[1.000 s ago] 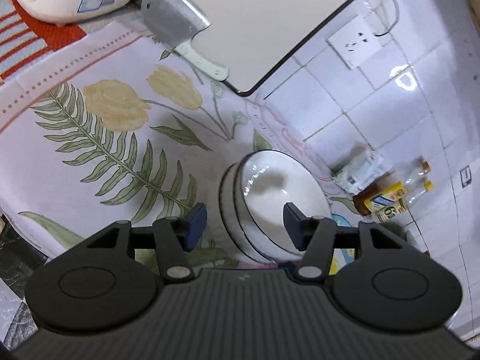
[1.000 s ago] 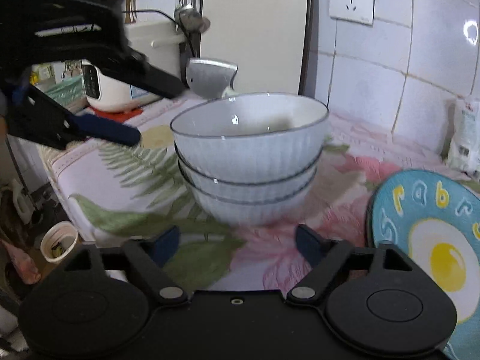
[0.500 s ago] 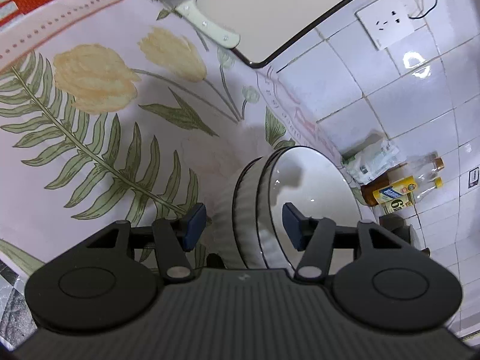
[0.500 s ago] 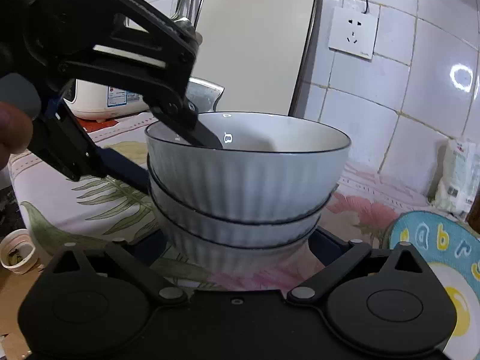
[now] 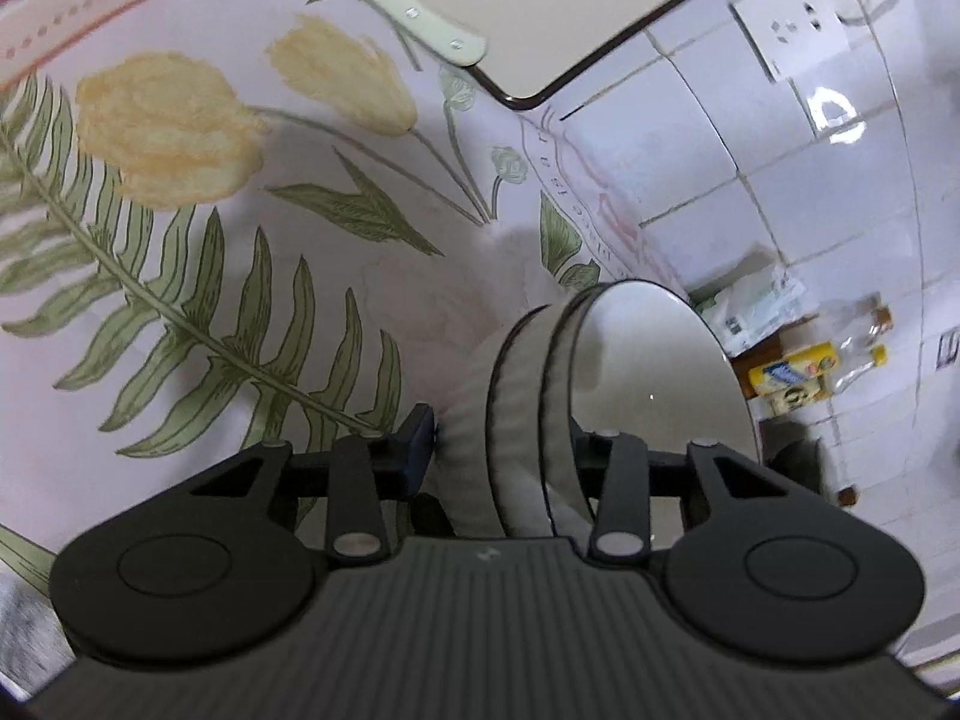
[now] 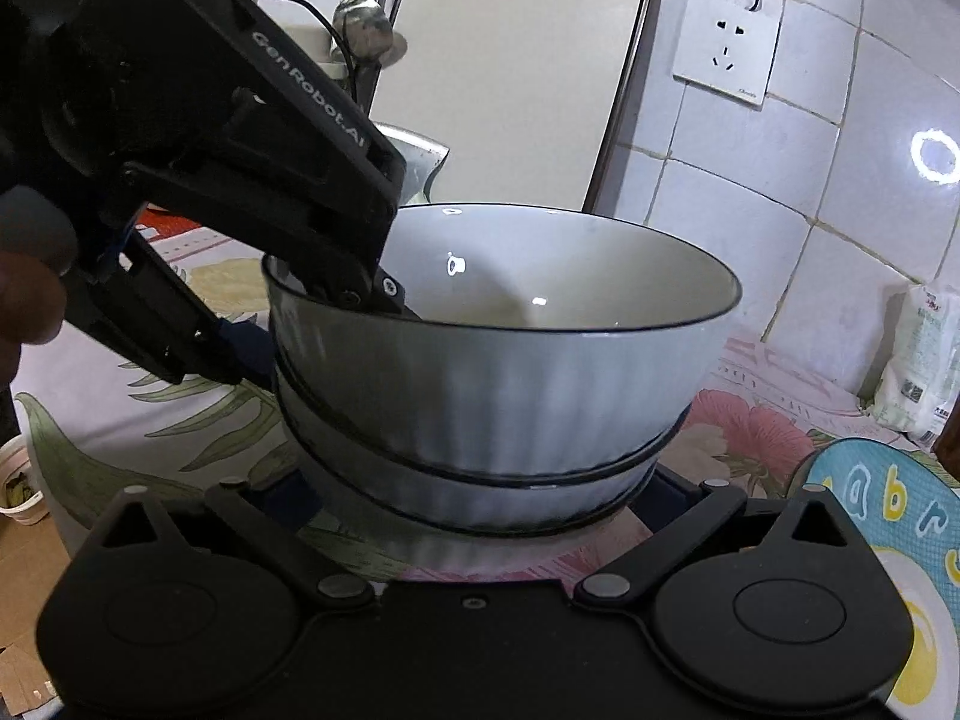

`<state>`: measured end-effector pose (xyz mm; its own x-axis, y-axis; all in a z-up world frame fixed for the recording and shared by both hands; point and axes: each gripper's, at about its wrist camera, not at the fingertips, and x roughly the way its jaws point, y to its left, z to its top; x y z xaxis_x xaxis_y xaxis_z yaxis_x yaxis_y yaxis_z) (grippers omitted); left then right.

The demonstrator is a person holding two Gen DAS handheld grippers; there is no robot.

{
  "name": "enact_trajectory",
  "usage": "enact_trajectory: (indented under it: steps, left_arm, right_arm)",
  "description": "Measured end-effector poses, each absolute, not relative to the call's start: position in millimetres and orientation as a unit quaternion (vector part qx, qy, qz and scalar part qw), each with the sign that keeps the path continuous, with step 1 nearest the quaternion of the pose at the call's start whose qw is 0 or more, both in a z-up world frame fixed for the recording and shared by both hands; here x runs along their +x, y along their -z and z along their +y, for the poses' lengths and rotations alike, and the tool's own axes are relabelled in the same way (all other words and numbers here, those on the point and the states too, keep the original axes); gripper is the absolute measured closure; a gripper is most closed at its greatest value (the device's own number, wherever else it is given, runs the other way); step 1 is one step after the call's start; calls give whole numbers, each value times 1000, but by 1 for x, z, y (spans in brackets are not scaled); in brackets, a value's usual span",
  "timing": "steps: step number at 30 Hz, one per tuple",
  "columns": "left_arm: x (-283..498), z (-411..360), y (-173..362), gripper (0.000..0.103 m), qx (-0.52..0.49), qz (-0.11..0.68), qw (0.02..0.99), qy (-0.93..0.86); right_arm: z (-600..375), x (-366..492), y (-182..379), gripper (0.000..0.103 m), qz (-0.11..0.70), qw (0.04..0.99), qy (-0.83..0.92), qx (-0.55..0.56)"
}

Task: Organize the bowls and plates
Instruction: 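Lift the bowl stack with the left gripper and lower it onto the teal egg plate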

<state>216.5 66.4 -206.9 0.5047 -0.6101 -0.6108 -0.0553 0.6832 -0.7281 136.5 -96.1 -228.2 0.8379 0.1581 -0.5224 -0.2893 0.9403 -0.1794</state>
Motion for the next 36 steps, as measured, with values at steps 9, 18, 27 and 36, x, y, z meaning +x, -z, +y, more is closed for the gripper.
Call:
enact_trajectory:
  steps: [9,18,27,36]
  left_arm:
    - [216,69,211,63,-364,473,781,185]
    - [202,73,198,64,-324,474,801,172]
    - [182,77,164,64,-298,457,821,169]
    - [161,49,114,64,-273,452,828,188]
  right_arm:
    - [-100,142,226,0,266,948,-130,-118]
    - [-103,133,222,0,244,951,-164,-98]
    - [-107,122,204,0,211,958,-179,-79]
    - [-133,95,163,0,200,962,-171,-69]
